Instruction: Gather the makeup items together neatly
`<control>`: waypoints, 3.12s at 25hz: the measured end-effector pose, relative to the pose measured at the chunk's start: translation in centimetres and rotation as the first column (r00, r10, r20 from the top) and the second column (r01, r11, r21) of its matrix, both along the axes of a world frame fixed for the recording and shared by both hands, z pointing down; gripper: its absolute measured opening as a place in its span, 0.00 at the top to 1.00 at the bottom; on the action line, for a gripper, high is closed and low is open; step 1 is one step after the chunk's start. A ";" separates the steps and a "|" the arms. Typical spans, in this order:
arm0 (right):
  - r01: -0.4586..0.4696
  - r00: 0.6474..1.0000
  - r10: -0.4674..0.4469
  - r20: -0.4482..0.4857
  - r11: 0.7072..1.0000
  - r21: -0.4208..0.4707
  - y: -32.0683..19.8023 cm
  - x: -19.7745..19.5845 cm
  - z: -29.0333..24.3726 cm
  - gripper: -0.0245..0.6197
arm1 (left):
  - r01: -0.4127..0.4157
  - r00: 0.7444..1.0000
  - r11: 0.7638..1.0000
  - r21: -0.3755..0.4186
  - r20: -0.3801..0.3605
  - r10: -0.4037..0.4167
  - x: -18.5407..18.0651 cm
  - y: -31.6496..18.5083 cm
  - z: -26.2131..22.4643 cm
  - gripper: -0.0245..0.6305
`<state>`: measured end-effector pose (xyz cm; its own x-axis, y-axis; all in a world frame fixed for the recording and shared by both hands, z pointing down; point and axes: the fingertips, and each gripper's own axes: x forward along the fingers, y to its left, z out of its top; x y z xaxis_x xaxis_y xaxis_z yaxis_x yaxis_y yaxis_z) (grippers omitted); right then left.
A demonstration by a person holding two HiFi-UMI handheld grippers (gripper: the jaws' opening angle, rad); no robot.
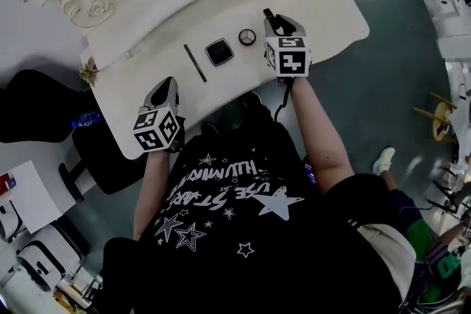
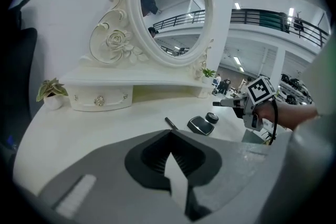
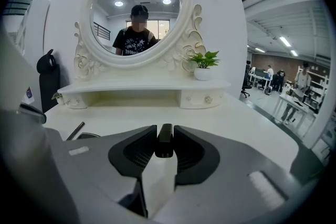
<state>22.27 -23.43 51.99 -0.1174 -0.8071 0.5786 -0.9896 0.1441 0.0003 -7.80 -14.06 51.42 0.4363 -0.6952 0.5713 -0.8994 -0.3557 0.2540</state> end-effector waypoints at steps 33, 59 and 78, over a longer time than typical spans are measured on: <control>0.121 0.988 -0.134 -0.078 0.981 -0.149 1.4 -1.3 5.6 0.69 | 0.015 1.000 1.000 -0.009 -0.005 -0.015 -0.6 0.6 0.7 0.96; -0.019 0.997 0.026 -0.078 0.996 0.089 5.5 -11.9 -4.5 0.80 | 0.026 1.000 0.997 0.078 -0.005 -0.025 -14.1 5.6 0.0 0.96; 0.098 0.994 -0.096 -0.047 0.994 0.052 13.2 -14.5 -2.9 0.92 | 0.000 1.000 0.998 0.062 -0.022 0.001 -9.0 10.5 0.3 0.96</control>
